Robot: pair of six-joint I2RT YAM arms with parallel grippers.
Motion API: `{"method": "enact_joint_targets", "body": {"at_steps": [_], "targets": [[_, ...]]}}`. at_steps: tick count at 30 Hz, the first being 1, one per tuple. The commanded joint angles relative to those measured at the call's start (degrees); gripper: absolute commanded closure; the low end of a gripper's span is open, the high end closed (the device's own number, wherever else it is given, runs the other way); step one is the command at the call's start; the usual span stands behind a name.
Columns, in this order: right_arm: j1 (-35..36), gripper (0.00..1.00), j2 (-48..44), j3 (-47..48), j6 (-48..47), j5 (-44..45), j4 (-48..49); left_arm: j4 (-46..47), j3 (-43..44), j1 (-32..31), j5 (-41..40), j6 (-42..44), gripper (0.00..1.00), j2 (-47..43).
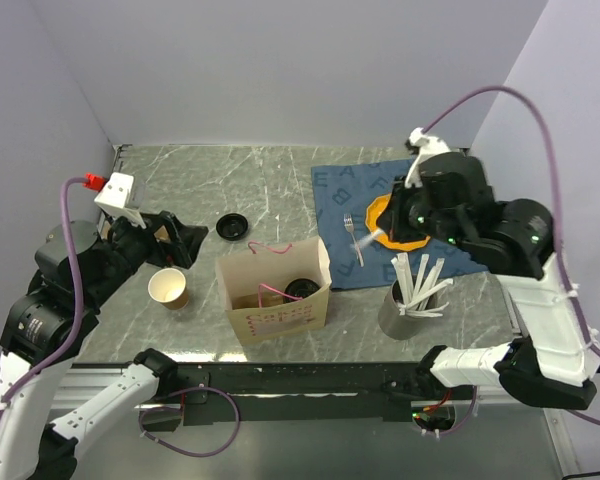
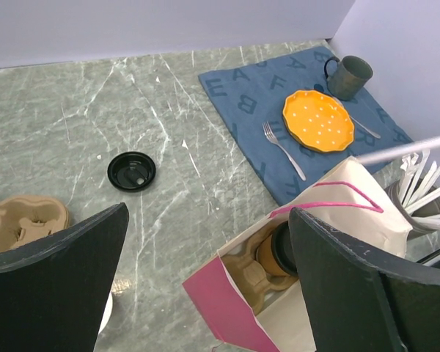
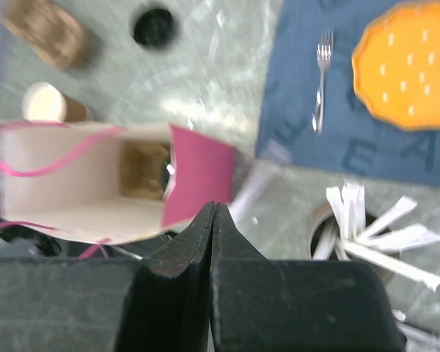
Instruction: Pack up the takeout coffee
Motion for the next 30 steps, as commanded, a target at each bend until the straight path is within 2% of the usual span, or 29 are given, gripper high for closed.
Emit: {"method": "enact_joint_targets", "body": {"at_steps": [1,4,7,11,12,16,26,30], "targets": [[-0.13,1.00,0.14,8.10,-1.56,4.37,-11.00,2.77,3.47,-0.29,-1.40,1.03,0.04,1.45],[-0.22,1.00,-0.90,12.07,-3.41,4.29,-6.44,3.04,4.09,-0.29,-1.58,1.03,0.04,2.07],[-0.22,1.00,-3.54,11.29,-5.52,0.61,0.57,3.13,4.53,-0.29,-2.28,0.85,0.04,2.86],[-0.22,1.00,-5.83,9.35,-8.06,-6.24,7.27,3.21,5.76,-0.29,-2.81,-0.20,0.03,3.74],[-0.22,1.00,-6.96,8.30,-8.68,-10.87,9.12,3.30,5.85,-0.29,-2.72,-0.47,0.03,3.83],[-0.13,1.00,-10.66,1.10,-8.78,-19.25,20.88,3.04,6.02,-0.29,-3.42,-0.73,0.03,4.36],[0.04,1.00,-9.87,-5.23,-5.97,-33.85,26.71,1.55,6.38,-0.29,-5.00,-0.47,0.03,4.01],[1.01,1.00,-10.67,-9.72,-3.85,-37.19,32.76,1.10,6.11,-0.20,-5.18,-0.29,0.04,3.57]]}}
